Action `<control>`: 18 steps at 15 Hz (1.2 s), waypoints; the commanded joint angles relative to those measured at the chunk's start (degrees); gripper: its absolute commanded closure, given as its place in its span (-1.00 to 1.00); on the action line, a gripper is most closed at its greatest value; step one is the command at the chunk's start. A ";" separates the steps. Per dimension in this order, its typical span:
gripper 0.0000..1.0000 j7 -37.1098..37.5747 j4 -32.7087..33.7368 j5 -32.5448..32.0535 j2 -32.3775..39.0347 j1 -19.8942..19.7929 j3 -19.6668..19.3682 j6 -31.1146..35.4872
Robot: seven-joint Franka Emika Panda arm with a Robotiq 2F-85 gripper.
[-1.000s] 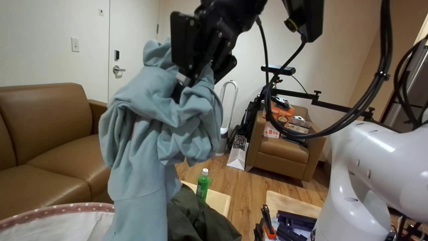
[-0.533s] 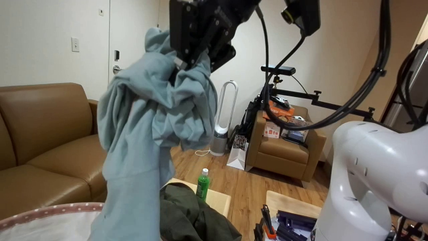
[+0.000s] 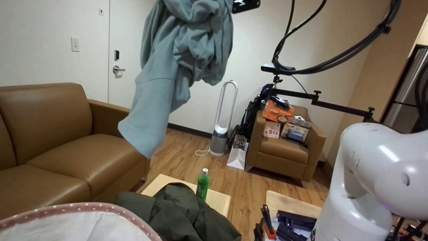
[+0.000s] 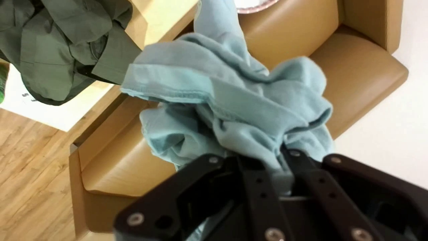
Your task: Remove the blue cloth from the laundry basket
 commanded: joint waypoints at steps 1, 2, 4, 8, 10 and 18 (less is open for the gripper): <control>0.94 0.13 2.00 -0.86 5.71 -3.80 -0.86 -0.32; 0.94 0.17 1.62 -1.63 7.37 -5.05 -0.98 0.43; 0.94 -0.80 0.17 -3.36 12.33 -7.06 -1.33 4.32; 0.75 -0.10 -1.58 -2.93 14.11 -6.63 -2.27 5.52; 0.75 -0.08 -1.49 -3.00 16.03 -6.59 -2.47 6.18; 0.94 1.27 -2.94 2.04 29.98 -5.48 -4.38 13.74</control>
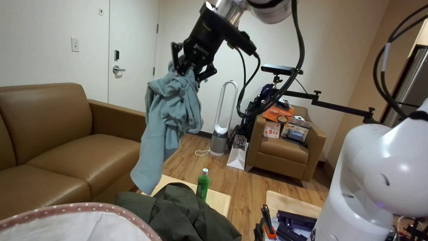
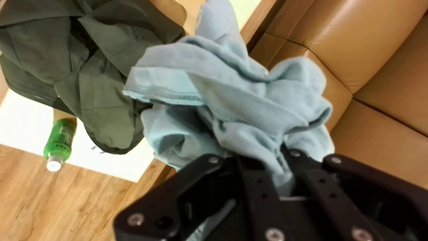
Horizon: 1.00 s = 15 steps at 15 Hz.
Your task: Remove the blue cloth from the laundry basket
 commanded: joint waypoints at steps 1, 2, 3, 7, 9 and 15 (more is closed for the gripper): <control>0.94 1.19 -0.68 3.00 8.92 1.30 -1.32 5.03; 0.94 1.80 -1.40 3.50 11.04 1.54 -1.13 6.49; 0.94 3.29 -2.07 2.49 12.90 1.12 -0.44 7.55; 0.75 2.84 -2.96 1.27 14.78 2.29 -1.79 6.49; 0.75 3.14 -2.94 1.29 15.91 2.62 -1.83 6.64; 0.94 1.98 -1.66 2.56 24.87 2.48 -4.16 4.85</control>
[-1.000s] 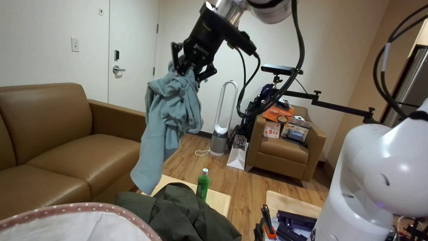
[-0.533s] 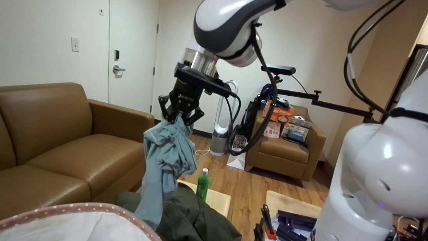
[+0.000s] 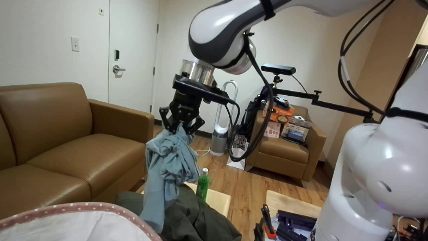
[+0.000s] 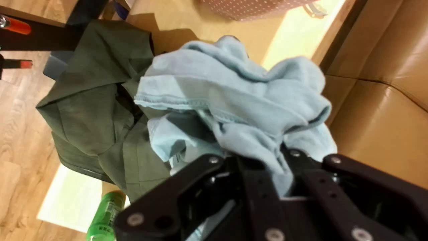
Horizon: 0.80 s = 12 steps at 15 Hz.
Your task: Remove the blue cloth from the laundry basket
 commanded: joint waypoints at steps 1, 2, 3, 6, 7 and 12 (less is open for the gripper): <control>0.94 -1.32 1.23 2.15 8.40 1.01 -3.18 -1.01; 0.94 -1.62 1.11 2.66 10.55 1.15 -3.80 0.03; 0.94 -2.14 1.17 3.39 12.61 1.26 -4.56 0.64; 0.94 -3.07 0.43 4.80 18.23 1.99 -5.45 7.92; 0.94 -4.22 0.61 5.97 19.91 2.31 -5.49 10.14; 0.94 -2.72 0.33 5.02 20.69 3.22 -6.08 11.20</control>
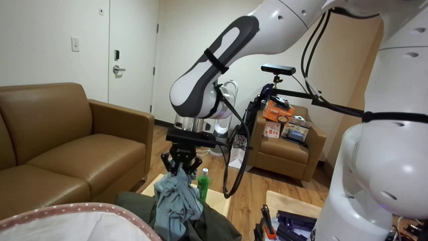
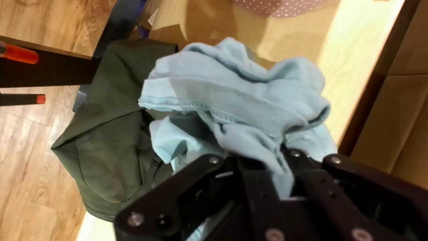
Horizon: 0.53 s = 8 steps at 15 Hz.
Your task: Remove the blue cloth from the laundry basket
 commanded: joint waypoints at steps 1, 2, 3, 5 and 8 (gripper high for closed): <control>0.94 -0.24 0.13 0.01 0.41 1.26 -1.16 1.16; 0.94 0.17 0.37 -0.46 1.86 1.43 -1.26 3.25; 0.94 0.52 0.58 -0.73 3.25 1.47 -1.47 4.83; 0.94 0.65 0.72 -1.40 6.33 1.79 -2.14 8.35; 0.94 2.07 2.11 -2.84 13.37 2.70 -3.76 14.37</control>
